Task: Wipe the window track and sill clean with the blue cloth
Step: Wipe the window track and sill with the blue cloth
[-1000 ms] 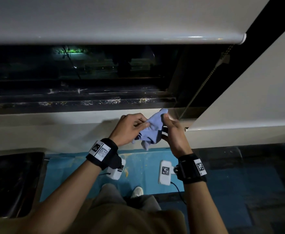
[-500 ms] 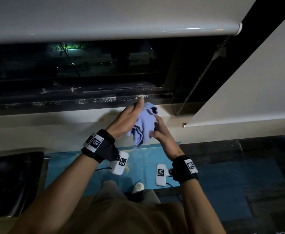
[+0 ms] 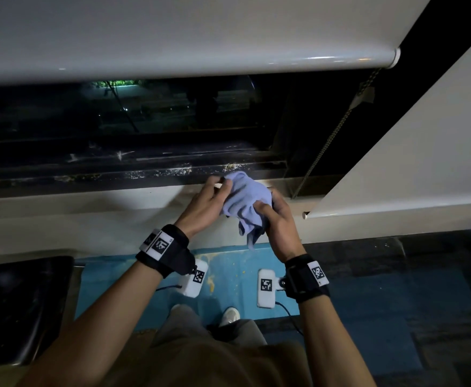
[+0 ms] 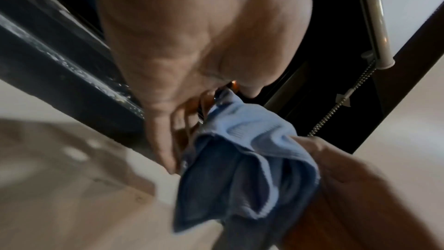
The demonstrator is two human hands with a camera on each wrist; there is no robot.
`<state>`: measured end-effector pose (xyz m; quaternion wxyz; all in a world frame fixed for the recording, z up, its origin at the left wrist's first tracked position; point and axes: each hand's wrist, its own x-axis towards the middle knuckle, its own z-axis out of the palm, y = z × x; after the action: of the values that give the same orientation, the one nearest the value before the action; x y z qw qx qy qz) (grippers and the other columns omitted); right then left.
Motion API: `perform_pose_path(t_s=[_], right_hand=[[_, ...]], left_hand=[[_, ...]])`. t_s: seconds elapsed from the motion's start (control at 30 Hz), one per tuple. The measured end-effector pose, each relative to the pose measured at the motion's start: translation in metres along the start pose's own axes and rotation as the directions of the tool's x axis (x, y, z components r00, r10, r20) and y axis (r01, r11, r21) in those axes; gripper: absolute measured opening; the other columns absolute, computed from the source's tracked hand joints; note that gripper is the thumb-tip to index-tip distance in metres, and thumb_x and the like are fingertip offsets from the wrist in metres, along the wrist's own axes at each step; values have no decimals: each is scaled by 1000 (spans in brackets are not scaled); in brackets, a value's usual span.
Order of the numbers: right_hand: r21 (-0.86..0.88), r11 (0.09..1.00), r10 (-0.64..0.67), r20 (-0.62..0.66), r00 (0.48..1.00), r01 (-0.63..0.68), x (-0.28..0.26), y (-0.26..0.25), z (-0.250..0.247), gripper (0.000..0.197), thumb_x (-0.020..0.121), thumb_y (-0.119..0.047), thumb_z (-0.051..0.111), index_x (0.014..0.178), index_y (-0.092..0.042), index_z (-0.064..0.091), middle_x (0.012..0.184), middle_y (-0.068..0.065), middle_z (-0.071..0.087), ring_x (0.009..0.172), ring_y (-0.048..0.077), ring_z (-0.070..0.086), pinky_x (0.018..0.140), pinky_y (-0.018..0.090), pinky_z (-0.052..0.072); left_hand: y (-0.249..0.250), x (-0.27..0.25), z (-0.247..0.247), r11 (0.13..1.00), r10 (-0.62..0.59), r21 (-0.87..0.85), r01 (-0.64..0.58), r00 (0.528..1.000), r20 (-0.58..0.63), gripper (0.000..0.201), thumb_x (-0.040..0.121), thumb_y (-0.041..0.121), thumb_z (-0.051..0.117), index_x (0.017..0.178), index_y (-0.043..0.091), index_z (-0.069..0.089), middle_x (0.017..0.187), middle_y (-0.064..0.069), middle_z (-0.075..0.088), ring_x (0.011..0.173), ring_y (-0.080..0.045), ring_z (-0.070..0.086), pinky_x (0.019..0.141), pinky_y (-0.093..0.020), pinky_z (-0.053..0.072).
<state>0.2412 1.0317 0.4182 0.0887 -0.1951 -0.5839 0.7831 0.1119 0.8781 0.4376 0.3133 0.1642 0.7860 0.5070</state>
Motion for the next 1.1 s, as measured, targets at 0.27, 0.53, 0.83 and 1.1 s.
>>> perform_pose_path(t_s=[0.27, 0.53, 0.83, 1.1], right_hand=[[-307, 944, -162, -98, 982, 125, 4, 6, 2, 43, 89, -25, 68, 127, -19, 48, 119, 9, 61, 88, 36, 65, 73, 57, 60], [-348, 915, -269, -154, 951, 203, 23, 20, 4, 34, 104, -22, 72, 137, -22, 62, 120, -18, 73, 108, 5, 70, 82, 17, 55], [-759, 650, -508, -419, 753, 16, 70, 24, -21, 40, 97, -12, 66, 136, -15, 63, 122, 16, 65, 96, 27, 64, 82, 29, 48], [-893, 359, -412, -411, 813, -269, 120, 60, -19, 37, 111, -32, 51, 135, -4, 56, 135, 28, 55, 106, 49, 67, 85, 50, 59]], left_hand=[[-6, 28, 27, 994, 86, 77, -79, 992, -94, 45, 99, 38, 68, 127, 9, 48, 106, 9, 63, 97, -4, 63, 79, -21, 54], [-6, 41, 31, 989, 131, 82, -127, 990, -45, 34, 105, 50, 47, 113, 27, 71, 98, 8, 75, 92, -15, 72, 80, -39, 57], [3, 60, -18, 924, 277, 326, -201, 938, -208, 20, 103, 29, 62, 118, 16, 64, 111, 5, 71, 103, -12, 67, 96, -31, 51], [-38, 98, -88, 638, 443, 739, -216, 888, -123, 45, 108, 34, 50, 150, 19, 47, 149, -5, 50, 137, -26, 46, 112, -43, 43]])
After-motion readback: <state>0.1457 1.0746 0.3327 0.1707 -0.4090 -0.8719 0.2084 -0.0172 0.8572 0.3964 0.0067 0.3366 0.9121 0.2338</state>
